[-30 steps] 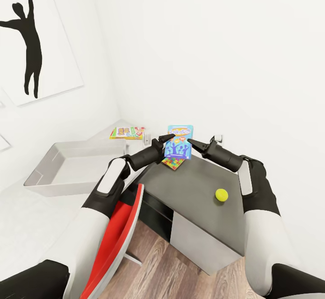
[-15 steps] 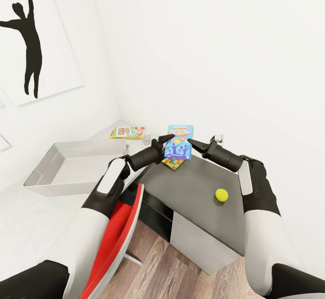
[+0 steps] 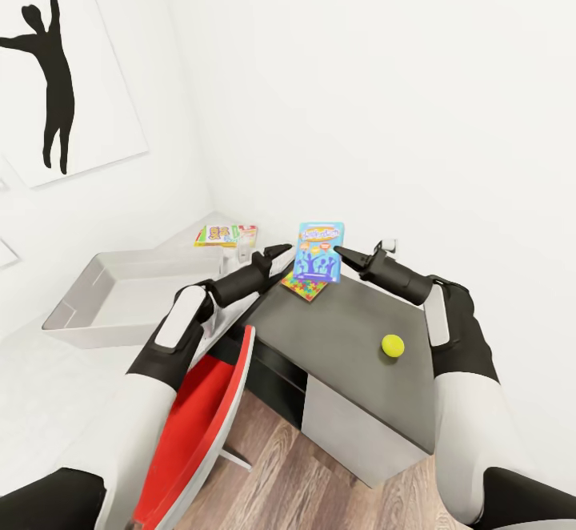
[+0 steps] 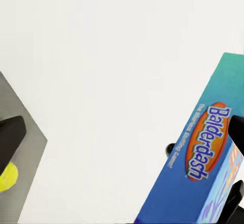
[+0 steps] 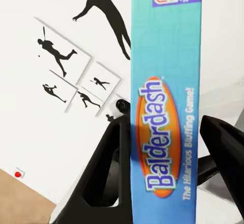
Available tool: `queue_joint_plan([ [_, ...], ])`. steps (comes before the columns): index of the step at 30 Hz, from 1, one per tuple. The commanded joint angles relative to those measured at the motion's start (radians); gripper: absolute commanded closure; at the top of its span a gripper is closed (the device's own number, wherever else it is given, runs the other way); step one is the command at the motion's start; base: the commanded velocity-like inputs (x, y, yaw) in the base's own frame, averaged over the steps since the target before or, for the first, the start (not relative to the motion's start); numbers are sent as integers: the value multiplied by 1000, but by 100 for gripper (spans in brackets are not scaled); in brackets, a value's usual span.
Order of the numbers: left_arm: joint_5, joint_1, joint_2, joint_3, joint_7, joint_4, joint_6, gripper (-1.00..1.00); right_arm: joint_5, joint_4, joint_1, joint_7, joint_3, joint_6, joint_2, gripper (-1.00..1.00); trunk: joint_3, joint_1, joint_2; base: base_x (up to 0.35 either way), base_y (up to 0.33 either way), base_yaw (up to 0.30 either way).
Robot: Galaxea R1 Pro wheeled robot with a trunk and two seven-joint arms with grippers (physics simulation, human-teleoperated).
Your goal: Put all the toys in the child's room - the three board games (two on the bed and one on the table), the two jigsaw puzzles on the table, and the tennis ball on the table - inside the toy box on the table in the child's room.
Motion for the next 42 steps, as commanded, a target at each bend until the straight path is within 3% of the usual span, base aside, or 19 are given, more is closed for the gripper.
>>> queue_joint_plan([
  [1, -1, 1, 9, 1, -3, 0, 3, -100, 1, -1, -1, 4, -2, 4, 1, 100, -2, 1, -2, 0, 0, 0],
  [9, -1, 9, 54, 21, -5, -1, 3, -100, 1, -16, 0, 3, -3, 8, -2, 100, -2, 1, -2, 0, 0, 0],
  [14, 0, 22, 97, 50, -8, -27, 9, -100, 1, -21, -1, 2, -4, 14, -4, 100, -2, 1, -2, 0, 0, 0],
  [16, 1, 40, 126, 67, -9, -67, 13, -100, 1, -22, -3, 1, -5, 21, -5, 100, -2, 1, -2, 0, 0, 0],
  [17, 1, 40, 126, 67, -9, -67, 13, -100, 1, -22, -3, 1, -5, 21, -5, 100, -2, 1, -2, 0, 0, 0],
  [21, 4, 82, 188, 101, -9, -182, 32, -100, 3, -27, -6, -4, -5, 56, -6, 100, -2, 1, -2, 0, 0, 0],
  [25, 5, 112, 225, 140, -7, -307, 66, -100, 11, -52, -8, -12, -6, 92, -8, 100, -2, 1, -2, 0, 0, 0],
  [33, 6, 148, 243, 174, -6, -484, 115, -100, 15, -99, -10, -61, -7, 92, -9, 100, -1, 1, -2, 0, 0, 16],
  [37, 9, 167, 247, 181, -11, -538, 139, -100, 13, -111, -11, -106, -7, 92, -9, 100, 0, 1, -2, 0, 0, 128],
  [42, 37, 202, 248, 182, -27, -572, 156, -100, 12, -116, -14, -153, -8, 92, -8, 100, 2, 1, -2, 0, 0, 218],
])
